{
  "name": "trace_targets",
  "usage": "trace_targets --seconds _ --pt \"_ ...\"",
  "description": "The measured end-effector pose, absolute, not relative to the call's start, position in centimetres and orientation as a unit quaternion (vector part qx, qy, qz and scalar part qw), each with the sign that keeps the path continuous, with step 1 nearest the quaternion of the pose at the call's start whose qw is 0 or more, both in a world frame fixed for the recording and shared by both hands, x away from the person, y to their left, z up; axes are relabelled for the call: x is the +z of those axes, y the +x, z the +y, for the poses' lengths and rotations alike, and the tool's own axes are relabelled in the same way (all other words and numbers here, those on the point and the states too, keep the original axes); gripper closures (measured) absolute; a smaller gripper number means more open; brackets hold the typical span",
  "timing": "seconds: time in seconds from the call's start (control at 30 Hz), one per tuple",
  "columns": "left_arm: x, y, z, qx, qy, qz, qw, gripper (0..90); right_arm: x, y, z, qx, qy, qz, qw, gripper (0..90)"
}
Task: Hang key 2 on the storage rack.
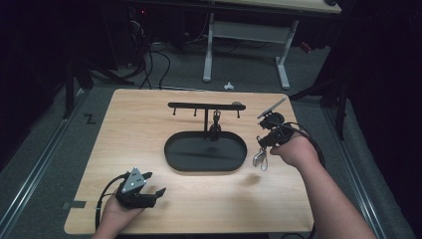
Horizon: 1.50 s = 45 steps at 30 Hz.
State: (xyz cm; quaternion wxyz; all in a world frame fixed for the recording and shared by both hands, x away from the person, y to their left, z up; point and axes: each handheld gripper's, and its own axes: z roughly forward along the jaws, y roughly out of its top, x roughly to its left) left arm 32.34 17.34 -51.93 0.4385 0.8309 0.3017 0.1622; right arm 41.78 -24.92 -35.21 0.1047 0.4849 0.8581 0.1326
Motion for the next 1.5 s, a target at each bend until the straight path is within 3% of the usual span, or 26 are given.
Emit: trace_targets --seconds 1.5 --pt "-52.1 30.9 19.7 0.176 0.822 0.33 0.429 24.4 -32.1 44.9 -19.8 0.17 0.441 0.874 0.114 86.3"
